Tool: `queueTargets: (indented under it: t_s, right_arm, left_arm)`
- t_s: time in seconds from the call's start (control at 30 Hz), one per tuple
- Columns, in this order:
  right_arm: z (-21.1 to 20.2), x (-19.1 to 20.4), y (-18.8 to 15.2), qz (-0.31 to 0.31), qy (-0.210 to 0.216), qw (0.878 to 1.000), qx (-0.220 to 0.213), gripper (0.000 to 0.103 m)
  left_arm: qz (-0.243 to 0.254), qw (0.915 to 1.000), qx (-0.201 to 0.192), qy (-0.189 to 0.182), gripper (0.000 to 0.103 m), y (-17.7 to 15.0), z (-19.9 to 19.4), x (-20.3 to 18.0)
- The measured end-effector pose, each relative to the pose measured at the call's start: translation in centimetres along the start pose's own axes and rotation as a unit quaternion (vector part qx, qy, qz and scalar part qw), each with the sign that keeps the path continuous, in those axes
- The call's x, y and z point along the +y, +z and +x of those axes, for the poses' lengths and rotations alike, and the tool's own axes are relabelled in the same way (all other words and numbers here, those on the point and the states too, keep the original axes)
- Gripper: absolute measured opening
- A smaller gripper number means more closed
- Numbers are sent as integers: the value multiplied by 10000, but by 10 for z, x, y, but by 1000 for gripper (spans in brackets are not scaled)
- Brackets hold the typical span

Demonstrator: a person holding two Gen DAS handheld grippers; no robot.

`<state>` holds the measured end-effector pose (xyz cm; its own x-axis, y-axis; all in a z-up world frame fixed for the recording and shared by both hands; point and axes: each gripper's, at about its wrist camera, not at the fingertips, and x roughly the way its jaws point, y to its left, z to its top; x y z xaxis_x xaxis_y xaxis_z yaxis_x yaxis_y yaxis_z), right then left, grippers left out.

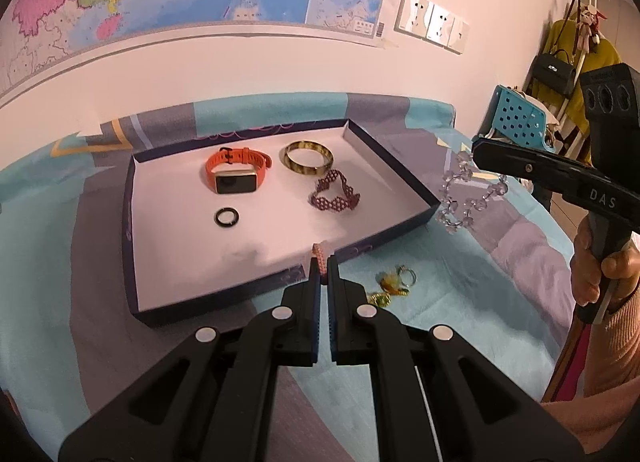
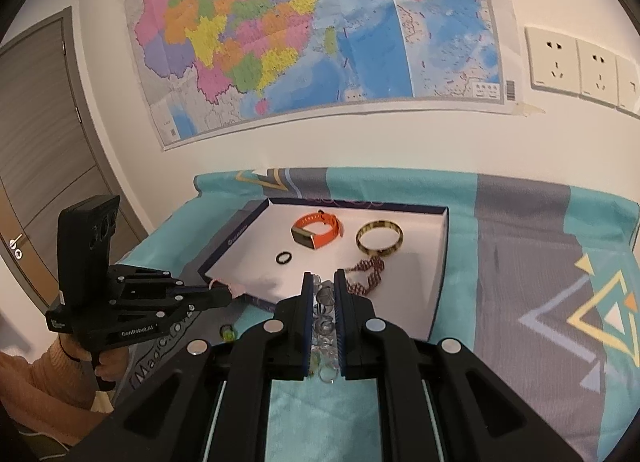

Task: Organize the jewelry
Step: 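Carry the pink clip and crystal bracelet into the box and open both tools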

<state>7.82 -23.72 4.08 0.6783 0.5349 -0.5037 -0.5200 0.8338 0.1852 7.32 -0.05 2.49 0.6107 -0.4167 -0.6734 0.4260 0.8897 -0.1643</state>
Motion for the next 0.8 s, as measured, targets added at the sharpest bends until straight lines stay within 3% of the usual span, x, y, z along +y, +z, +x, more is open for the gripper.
queueTargets:
  t_s: [0.8]
  right_arm:
    - [54,-4,31,-56,147,9997,191,8]
  left_arm:
    - [-75,9998,98,175,4,26,25,20]
